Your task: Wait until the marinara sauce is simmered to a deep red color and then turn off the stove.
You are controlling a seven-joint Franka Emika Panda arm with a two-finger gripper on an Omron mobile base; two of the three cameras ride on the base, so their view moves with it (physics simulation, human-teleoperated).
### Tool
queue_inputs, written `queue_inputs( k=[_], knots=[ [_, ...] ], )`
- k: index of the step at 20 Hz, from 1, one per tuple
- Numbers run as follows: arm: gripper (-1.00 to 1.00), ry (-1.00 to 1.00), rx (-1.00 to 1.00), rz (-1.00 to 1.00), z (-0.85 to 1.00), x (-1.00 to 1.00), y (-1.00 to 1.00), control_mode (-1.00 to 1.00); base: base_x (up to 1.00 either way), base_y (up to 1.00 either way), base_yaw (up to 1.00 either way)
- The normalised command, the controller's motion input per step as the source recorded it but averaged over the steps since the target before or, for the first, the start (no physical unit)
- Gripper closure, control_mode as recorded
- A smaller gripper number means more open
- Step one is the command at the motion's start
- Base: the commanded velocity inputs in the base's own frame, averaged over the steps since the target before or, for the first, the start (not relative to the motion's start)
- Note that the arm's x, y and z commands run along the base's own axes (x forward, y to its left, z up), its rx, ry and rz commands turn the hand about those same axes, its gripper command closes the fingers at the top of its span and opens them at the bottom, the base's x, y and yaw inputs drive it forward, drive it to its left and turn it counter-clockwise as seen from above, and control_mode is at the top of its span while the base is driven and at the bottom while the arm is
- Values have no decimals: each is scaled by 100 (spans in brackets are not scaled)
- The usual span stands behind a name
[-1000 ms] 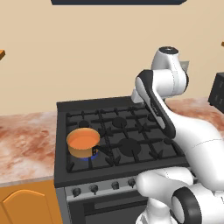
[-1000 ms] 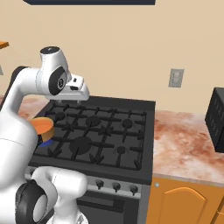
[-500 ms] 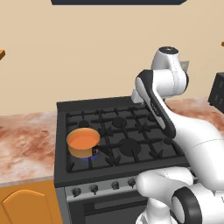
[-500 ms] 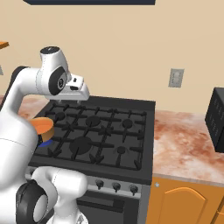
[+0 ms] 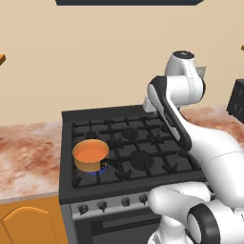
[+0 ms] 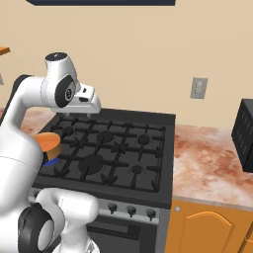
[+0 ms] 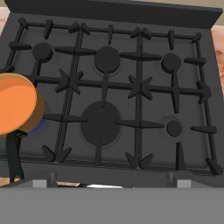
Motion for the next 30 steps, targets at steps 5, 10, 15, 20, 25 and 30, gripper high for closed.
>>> queue_inputs(
  k=[5, 10, 15, 20, 25, 30],
  knots=[
    [-100, 0, 0, 0, 0, 0, 0, -100, 0, 0, 0],
    [-100, 0, 0, 0, 0, 0, 0, -100, 0, 0, 0],
    [-100, 0, 0, 0, 0, 0, 0, -100, 0, 0, 0],
    [-100, 0, 0, 0, 0, 0, 0, -100, 0, 0, 0],
    [-100, 0, 0, 0, 0, 0, 0, -100, 0, 0, 0],
    [-100, 0, 0, 0, 0, 0, 0, -100, 0, 0, 0]
  ],
)
